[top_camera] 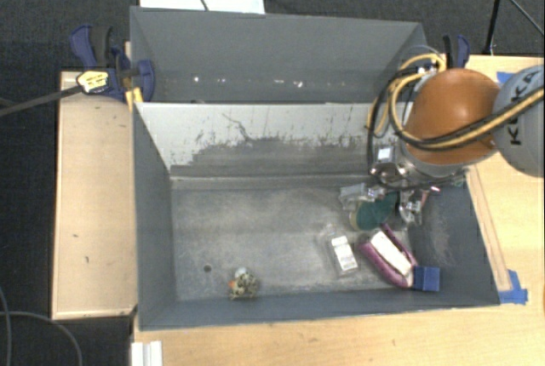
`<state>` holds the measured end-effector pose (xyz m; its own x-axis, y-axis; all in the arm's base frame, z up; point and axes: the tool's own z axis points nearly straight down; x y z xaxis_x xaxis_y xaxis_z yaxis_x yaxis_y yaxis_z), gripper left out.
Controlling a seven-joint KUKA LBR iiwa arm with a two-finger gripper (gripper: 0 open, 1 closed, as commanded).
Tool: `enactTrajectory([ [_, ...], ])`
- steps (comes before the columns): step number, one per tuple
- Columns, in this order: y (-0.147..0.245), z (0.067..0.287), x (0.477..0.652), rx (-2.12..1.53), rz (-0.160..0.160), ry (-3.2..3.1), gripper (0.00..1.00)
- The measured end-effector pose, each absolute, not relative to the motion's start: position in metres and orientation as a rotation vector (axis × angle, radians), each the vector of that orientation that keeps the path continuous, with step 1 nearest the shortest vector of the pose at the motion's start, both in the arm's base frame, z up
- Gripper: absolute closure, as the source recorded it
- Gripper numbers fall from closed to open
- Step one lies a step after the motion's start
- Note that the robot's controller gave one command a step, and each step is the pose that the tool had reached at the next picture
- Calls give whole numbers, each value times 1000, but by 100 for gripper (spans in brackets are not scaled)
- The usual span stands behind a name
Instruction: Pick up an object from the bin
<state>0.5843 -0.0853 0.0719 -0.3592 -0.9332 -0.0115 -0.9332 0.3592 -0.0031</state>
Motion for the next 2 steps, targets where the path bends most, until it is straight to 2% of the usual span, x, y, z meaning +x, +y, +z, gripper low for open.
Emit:
enactTrajectory([
  [1, -87, 71, 584, -1770, 4, 2586, 100],
  [2, -88, 204, 582, -1775, -8, 2583, 100],
])
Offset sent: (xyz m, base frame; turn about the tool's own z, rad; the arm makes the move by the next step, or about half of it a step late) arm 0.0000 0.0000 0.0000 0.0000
